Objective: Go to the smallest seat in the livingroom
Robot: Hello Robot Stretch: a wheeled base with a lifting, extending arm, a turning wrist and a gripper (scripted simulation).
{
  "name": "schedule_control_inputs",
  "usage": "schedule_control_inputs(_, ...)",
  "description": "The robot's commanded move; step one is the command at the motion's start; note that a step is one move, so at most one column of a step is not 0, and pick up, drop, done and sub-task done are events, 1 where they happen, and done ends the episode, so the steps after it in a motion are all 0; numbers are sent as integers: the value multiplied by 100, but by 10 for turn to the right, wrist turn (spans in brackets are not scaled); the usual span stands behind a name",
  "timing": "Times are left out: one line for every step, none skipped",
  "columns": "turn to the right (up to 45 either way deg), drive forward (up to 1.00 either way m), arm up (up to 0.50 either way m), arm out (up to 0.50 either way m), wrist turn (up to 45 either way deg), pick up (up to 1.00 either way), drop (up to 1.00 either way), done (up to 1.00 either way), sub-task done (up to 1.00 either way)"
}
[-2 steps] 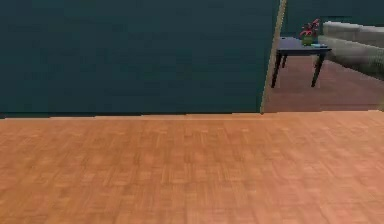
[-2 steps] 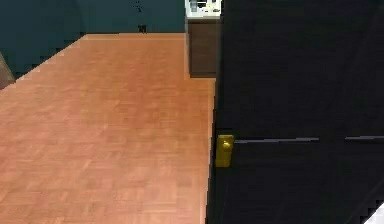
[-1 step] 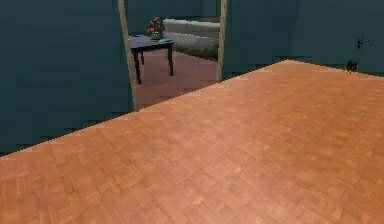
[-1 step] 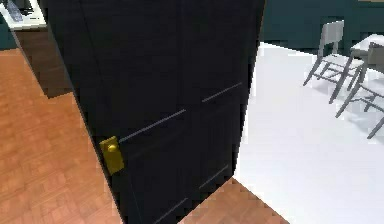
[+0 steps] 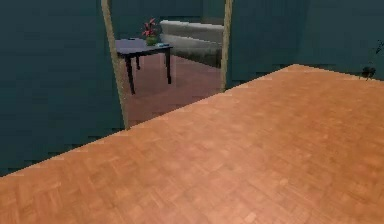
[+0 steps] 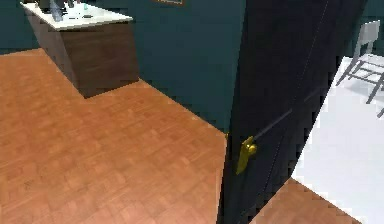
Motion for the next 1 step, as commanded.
schedule_control_inputs(30, 0, 0, 0, 0, 0, 0, 0, 0)
